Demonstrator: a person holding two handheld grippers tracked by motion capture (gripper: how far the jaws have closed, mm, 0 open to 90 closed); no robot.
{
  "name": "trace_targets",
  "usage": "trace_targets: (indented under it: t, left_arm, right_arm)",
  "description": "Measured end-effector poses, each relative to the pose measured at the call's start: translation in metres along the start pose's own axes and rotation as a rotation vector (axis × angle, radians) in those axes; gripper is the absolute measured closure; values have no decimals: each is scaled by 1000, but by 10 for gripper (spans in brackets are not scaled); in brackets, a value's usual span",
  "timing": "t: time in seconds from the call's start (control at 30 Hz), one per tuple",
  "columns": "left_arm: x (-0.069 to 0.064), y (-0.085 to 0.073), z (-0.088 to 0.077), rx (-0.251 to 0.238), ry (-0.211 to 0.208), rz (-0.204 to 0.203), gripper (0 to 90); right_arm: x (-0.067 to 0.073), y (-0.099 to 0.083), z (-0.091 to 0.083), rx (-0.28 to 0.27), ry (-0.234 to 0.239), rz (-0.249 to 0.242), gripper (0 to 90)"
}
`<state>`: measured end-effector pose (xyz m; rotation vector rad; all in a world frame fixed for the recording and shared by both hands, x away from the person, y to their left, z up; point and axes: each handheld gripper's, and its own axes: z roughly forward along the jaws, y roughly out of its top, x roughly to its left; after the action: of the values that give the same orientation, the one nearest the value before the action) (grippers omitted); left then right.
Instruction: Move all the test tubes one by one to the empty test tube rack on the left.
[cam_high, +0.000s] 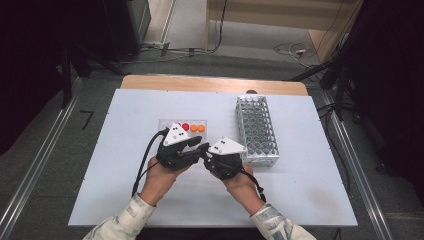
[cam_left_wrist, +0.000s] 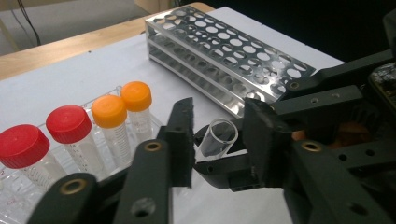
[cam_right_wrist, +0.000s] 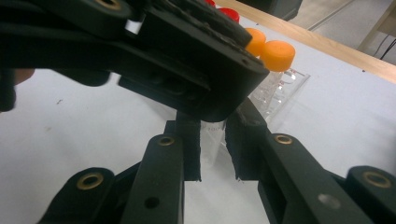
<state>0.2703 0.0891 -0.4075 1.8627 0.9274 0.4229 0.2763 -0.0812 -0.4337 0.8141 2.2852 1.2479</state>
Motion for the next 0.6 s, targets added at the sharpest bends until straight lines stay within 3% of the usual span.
trace_targets:
  t: [0.5,0.6]
  left_arm:
    - [1,-1,0,4,14,-1,762]
    - [1,-1,0,5,13,2,765]
  right_arm:
    - [1,-1,1,-2,-4,0,726]
    - [1,-1,1,-4,1,8,641]
